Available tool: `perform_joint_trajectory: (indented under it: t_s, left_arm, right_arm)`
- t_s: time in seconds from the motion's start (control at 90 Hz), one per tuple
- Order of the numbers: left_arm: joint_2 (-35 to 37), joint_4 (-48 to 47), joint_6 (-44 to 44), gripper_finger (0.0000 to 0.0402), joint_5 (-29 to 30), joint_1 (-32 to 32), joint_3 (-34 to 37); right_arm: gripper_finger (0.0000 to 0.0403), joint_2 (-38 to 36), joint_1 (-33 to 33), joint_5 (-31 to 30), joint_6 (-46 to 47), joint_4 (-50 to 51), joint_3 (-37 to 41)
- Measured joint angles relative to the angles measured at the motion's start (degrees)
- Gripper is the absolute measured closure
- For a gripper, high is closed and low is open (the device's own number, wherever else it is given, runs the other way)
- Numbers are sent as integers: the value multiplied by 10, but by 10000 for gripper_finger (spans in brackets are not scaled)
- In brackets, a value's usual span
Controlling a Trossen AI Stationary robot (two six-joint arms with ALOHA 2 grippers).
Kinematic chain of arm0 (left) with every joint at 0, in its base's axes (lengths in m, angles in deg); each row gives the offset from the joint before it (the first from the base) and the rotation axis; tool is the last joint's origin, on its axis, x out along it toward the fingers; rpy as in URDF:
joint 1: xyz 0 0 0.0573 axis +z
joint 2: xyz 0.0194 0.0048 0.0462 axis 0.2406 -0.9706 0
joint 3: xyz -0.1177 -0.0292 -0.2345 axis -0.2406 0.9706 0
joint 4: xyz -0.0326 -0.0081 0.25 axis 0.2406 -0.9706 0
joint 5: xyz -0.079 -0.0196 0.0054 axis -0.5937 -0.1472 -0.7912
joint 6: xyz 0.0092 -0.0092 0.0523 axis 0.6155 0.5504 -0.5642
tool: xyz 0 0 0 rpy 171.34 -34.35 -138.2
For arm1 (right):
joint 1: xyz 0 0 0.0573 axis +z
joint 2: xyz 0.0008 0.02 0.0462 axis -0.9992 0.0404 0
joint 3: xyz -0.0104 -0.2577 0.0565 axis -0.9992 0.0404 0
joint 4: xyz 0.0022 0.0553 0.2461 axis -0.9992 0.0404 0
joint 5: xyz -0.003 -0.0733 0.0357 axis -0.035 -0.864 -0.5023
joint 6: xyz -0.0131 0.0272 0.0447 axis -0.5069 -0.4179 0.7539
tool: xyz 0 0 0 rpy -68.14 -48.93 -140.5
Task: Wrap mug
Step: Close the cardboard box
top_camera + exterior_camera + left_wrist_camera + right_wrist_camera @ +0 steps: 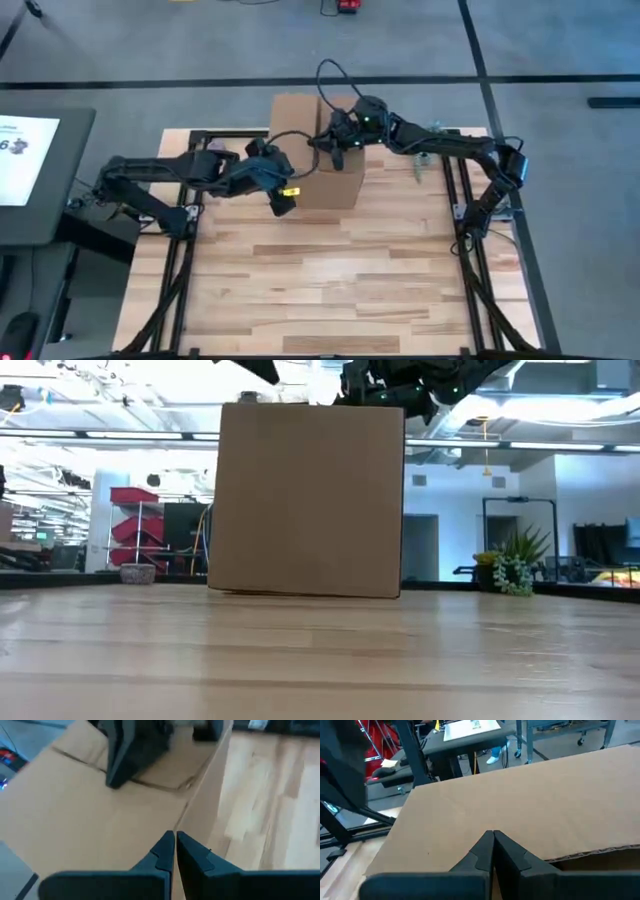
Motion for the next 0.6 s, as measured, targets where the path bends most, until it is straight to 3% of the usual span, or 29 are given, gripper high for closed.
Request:
perform_joint_trajectory:
  t_s: [0.289,0.6]
  left_arm:
    - [1,19,1,402,-6,0,26]
    - [0,61,-20,402,-8,-1,12]
  right_arm:
    - [403,1,7,1,37,-53,2]
    - [403,0,8,-9,3,10,0]
